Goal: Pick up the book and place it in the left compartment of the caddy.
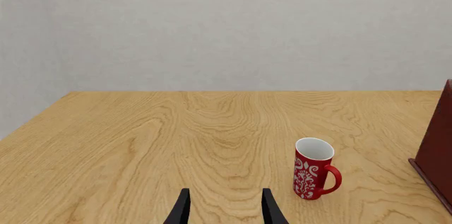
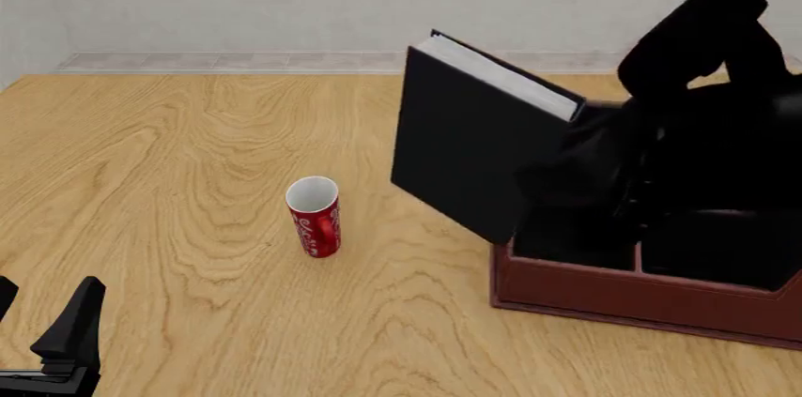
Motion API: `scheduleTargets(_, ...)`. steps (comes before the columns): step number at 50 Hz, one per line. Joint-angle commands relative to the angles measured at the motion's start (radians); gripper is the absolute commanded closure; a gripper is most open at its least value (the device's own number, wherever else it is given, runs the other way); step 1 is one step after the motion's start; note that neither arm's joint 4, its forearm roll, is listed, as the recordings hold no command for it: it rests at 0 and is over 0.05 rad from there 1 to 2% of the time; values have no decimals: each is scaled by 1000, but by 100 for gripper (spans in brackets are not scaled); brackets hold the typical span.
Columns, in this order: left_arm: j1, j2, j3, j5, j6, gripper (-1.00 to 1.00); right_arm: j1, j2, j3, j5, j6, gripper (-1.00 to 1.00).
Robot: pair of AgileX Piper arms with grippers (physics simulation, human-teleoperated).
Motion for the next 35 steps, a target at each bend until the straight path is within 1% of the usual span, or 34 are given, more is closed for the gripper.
scheduleTargets(1, 0, 2, -2, -2, 1, -100, -58, -84, 3, 61, 25, 100)
scheduleTargets(5, 0, 2, -2, -2, 1, -100, -83, -116, 9, 80, 27, 100)
scheduleTargets(18, 0, 2, -2, -2, 1, -100, -154, -222, 38, 131, 68, 100)
scheduleTargets(26, 0, 2, -2, -2, 1, -100, -189, -261, 43, 166, 75, 100)
scheduleTargets(35, 0, 2, -2, -2, 1, -100, -231, -282, 20, 209, 71, 100)
